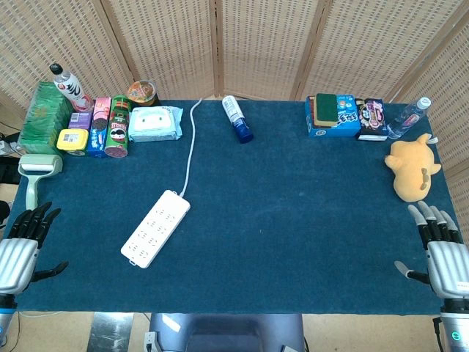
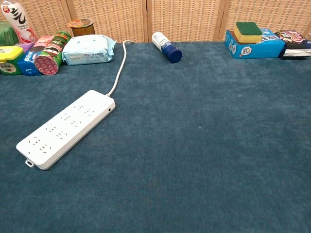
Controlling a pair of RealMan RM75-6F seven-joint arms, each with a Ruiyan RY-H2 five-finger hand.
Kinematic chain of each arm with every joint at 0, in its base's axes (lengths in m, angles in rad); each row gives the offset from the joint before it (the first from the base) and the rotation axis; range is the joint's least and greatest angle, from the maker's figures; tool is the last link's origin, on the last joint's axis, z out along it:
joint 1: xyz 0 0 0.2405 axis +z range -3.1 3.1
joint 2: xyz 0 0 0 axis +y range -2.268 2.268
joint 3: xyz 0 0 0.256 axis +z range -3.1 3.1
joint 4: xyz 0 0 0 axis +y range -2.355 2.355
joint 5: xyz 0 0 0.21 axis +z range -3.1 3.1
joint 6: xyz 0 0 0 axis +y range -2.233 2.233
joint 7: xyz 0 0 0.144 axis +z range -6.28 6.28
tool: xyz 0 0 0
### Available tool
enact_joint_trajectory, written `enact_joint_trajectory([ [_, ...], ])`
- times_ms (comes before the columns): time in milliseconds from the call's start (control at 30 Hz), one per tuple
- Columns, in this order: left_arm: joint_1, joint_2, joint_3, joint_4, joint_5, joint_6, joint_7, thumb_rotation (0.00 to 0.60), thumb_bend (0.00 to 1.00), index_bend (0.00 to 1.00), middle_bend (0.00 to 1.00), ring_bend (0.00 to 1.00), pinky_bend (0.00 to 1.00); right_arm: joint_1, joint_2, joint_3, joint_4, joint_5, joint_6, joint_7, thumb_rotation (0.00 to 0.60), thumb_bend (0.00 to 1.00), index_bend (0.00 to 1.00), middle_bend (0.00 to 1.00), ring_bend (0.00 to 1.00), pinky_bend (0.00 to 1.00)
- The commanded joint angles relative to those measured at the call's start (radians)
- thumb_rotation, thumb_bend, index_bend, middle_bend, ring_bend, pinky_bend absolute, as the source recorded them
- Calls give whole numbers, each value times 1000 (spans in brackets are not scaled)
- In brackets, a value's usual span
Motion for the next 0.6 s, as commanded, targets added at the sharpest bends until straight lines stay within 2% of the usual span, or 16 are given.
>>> enact_joint_trajectory([
  [33, 0, 0, 1, 0, 0, 0, 2, 600, 109, 0, 0, 0, 46, -1, 1, 0, -1, 1, 0, 0, 600, 0, 0, 26, 22, 0],
  [400, -3, -1, 2, 5, 11, -1, -5, 600, 109, 0, 1, 0, 46, 0, 2, -1, -5, 1, -2, -1, 600, 0, 0, 24, 22, 0],
  [433, -5, -2, 2, 8, 16, 0, -8, 600, 108, 0, 51, 14, 48, 0, 2, 0, -5, 1, -2, -1, 600, 0, 0, 24, 22, 0],
  [500, -9, -12, -3, 22, 37, 13, -25, 600, 109, 0, 355, 226, 158, 0, 4, 0, -7, 3, -3, 1, 600, 0, 0, 24, 22, 0],
  [533, -10, -21, -10, 27, 39, 23, -31, 600, 109, 0, 601, 450, 335, -1, 5, 0, -8, 6, -3, 2, 600, 0, 0, 24, 22, 0],
  [567, -25, -41, -32, 14, 24, 18, -57, 600, 110, 0, 801, 671, 540, -1, 5, 0, -8, 8, -6, 2, 600, 0, 0, 24, 22, 0],
  [600, -46, -52, -47, 8, 3, -14, -65, 600, 114, 0, 887, 785, 667, 1, 4, -1, -8, 9, -11, 0, 600, 0, 0, 24, 22, 0],
])
